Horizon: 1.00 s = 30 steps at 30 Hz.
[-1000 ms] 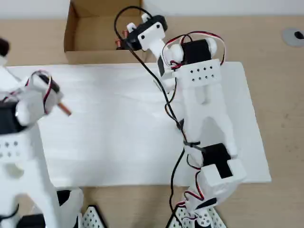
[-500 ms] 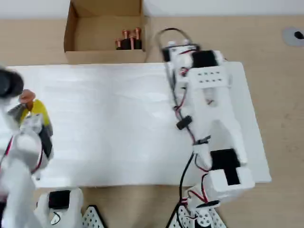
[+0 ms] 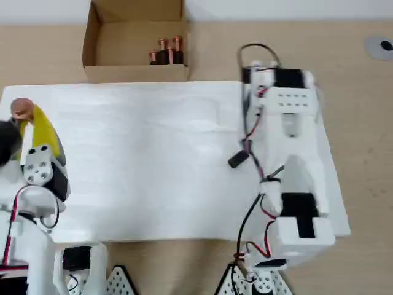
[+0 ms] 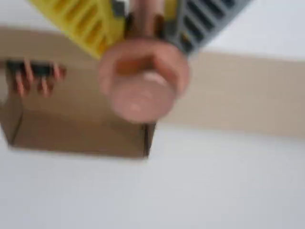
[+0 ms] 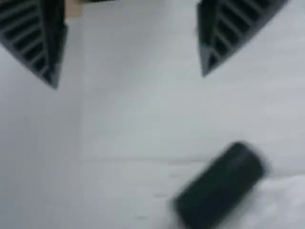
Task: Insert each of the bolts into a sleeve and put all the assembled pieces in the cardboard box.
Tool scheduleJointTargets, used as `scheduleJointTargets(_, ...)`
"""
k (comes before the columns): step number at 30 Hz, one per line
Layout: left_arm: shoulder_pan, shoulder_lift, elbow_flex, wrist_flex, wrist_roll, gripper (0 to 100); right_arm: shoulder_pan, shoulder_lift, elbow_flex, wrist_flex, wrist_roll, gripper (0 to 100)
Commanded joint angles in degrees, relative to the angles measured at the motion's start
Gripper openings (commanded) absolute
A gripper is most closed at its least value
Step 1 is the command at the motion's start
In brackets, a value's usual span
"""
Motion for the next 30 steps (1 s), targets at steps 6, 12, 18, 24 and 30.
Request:
scheduleJointTargets(6,-0.4,-4.6,4.5,-3.9,-0.4,1,-3.5,7.4,-2.8,-0.3,-0.6,22.8)
scheduleJointTargets(12,-0.4,-5.2,6.3,-3.9,-0.4,1,-3.6,11.1,-3.2,-0.3,-5.7,22.8)
scheduleJointTargets(18,-0.4,-5.2,6.8,-3.7,-0.3,1,-3.6,12.4,-7.2,-0.8,-19.9,22.8)
scheduleJointTargets(24,-0.4,-5.2,7.4,-3.7,-0.3,1,-5.3,13.8,-15.9,-0.6,-25.8,22.8)
scheduleJointTargets(30,-0.4,-7.0,9.8,-3.8,-0.3,1,-9.1,18.2,-17.2,-0.7,-31.4,22.8)
